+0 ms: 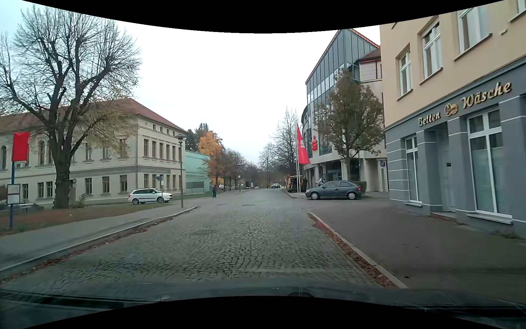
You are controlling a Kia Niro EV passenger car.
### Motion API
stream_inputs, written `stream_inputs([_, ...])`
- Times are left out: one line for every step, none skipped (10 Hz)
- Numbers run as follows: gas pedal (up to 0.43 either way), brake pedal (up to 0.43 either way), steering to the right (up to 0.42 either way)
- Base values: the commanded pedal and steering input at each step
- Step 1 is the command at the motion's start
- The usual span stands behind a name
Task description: Follow the waypoints while adhering to traffic rules and regulations
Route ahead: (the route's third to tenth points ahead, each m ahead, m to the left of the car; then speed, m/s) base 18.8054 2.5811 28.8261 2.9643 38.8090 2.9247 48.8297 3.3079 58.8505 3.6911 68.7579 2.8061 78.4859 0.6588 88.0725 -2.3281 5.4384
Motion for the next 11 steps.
stream_inputs([0.0, 0.012, -0.036])
stream_inputs([0.0, 0.043, -0.024])
stream_inputs([0.0, 0.079, -0.014])
stream_inputs([0.0, 0.11, -0.01])
stream_inputs([0.0, 0.122, -0.005])
stream_inputs([0.0, 0.128, -0.002])
stream_inputs([0.0, 0.128, -0.001])
stream_inputs([0.0, 0.128, -0.005])
stream_inputs([0.0, 0.134, -0.012])
stream_inputs([0.0, 0.14, -0.015])
stream_inputs([0.0, 0.146, -0.018])
